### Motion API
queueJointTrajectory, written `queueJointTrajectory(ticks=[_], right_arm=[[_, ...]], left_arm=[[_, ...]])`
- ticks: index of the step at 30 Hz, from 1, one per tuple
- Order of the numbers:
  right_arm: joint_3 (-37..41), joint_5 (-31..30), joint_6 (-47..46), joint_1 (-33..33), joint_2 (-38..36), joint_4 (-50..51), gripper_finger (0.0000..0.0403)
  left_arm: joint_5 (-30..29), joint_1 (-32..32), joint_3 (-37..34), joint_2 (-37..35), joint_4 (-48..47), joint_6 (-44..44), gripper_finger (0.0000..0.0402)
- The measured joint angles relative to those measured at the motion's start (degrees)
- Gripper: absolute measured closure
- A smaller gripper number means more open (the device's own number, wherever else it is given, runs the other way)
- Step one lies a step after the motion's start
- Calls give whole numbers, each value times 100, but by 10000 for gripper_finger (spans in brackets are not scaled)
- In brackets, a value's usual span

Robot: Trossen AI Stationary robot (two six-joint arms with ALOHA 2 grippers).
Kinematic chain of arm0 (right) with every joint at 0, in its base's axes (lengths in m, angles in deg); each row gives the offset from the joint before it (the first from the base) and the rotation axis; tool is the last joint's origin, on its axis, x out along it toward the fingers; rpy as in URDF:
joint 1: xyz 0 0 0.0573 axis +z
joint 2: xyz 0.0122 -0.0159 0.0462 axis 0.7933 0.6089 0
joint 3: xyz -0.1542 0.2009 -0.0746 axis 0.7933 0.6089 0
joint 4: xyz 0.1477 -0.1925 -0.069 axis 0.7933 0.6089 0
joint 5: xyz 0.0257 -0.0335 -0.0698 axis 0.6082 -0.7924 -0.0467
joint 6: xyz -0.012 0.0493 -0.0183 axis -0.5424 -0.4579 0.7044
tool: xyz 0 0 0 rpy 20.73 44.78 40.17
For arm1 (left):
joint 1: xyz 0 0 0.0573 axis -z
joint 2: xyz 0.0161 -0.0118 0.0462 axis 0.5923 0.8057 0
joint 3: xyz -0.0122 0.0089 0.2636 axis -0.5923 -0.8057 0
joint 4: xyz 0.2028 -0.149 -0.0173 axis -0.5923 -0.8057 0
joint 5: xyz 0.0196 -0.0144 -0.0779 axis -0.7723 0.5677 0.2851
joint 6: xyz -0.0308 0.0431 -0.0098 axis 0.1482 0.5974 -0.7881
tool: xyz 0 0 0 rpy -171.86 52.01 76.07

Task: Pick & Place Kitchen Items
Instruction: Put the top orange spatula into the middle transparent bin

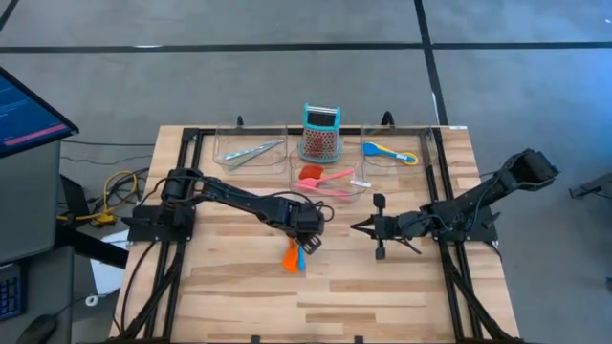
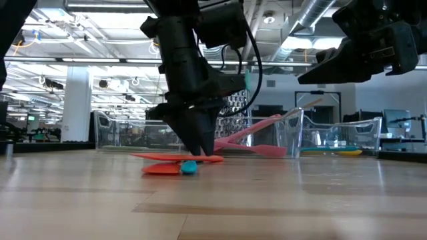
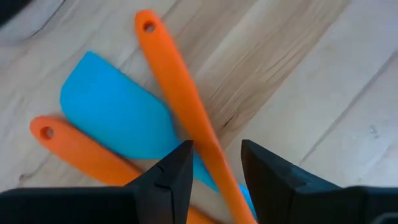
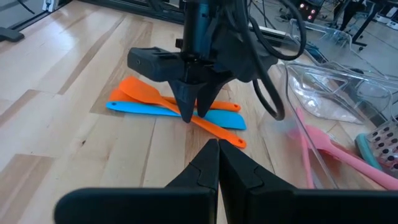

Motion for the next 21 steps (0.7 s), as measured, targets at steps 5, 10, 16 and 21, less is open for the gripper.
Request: queueJointTrajectory(ticks=[5, 10, 16, 21], right_arm=[[0, 0, -3, 0, 0, 0, 403], [0, 0, -3, 0, 0, -2, 403], [0, 0, -3, 2, 0, -7, 403], [0, 0, -3, 2, 0, -7, 403]], left_arm=[[-7, 13, -283, -40, 266, -280, 277], [116, 59, -513, -35, 850, -304, 276], [57, 92, -529, -26, 913, -328, 276], [42, 119, -529, 45, 957, -426, 276]])
